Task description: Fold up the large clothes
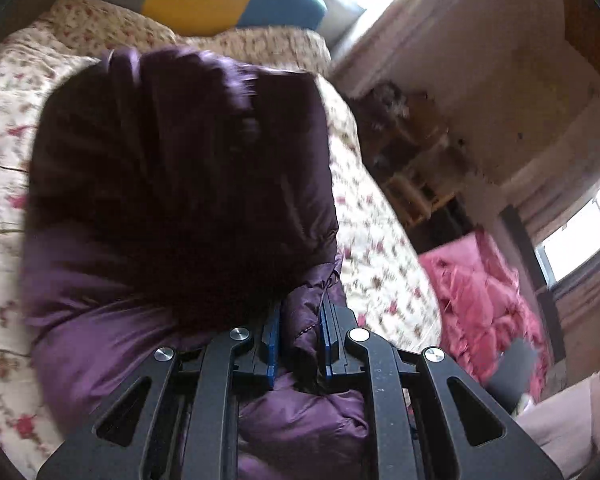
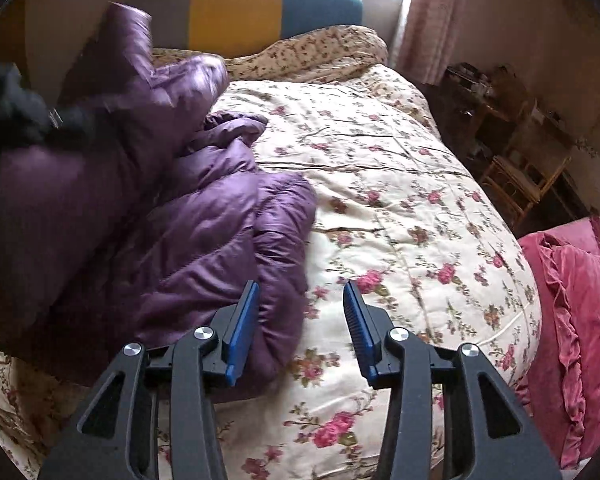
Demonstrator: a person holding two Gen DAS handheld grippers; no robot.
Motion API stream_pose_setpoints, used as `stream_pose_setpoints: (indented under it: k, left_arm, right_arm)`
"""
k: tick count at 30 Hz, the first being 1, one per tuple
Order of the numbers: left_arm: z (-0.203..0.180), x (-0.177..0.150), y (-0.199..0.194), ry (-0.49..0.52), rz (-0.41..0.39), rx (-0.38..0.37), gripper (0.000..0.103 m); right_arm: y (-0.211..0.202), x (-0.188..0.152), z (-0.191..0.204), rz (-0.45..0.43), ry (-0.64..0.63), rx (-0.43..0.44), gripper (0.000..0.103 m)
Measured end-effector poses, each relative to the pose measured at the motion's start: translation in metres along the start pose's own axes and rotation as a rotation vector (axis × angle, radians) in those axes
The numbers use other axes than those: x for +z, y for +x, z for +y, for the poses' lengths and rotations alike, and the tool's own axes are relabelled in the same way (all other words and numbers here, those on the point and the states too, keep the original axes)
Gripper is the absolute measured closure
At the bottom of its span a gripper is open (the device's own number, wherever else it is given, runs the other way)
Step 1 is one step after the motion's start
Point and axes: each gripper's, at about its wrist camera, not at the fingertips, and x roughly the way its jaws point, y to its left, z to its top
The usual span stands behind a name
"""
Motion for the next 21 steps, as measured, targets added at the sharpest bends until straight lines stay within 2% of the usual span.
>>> stream_pose_setpoints:
  k: [3, 5, 7, 8, 15, 18, 21]
  left_arm:
    - [-0.001, -0.005, 0.016, 0.003, 0.025, -0.014, 0.08]
    - [-0.004, -0.005, 0.013, 0.008, 0.024, -0.043, 0.059]
    - [-0.009, -0.005, 0.0, 0.025, 0.005, -0.071, 0.045]
    - [-0.012, -0.005, -0.009, 0.042, -0.01, -0.083, 0.041]
    - [-0.009, -0.009, -0.075, 0.068, -0.11, -0.145, 0.04]
    - [0.01, -0.018, -0.101, 0.045, -0.165, -0.081, 0.039]
    - [0.045, -0.031, -0.12, -0.019, -0.198, -0.009, 0.039]
  right_arm:
    - [0.003, -0.001, -0.008, 0.013, 0.023, -0.005, 0.058]
    - [0.003, -0.003, -0.009, 0.017, 0.027, -0.007, 0.057]
    - [0.001, -0.004, -0.009, 0.018, 0.028, -0.007, 0.057]
    - [0.001, -0.003, -0.006, 0.018, 0.027, -0.007, 0.057]
    - [-0.005, -0.005, 0.004, 0.012, 0.026, -0.004, 0.057]
    - [-0.013, -0.005, 0.007, -0.001, 0.025, -0.003, 0.056]
    - [-0.023, -0.005, 0.011, -0.015, 0.013, -0.004, 0.055]
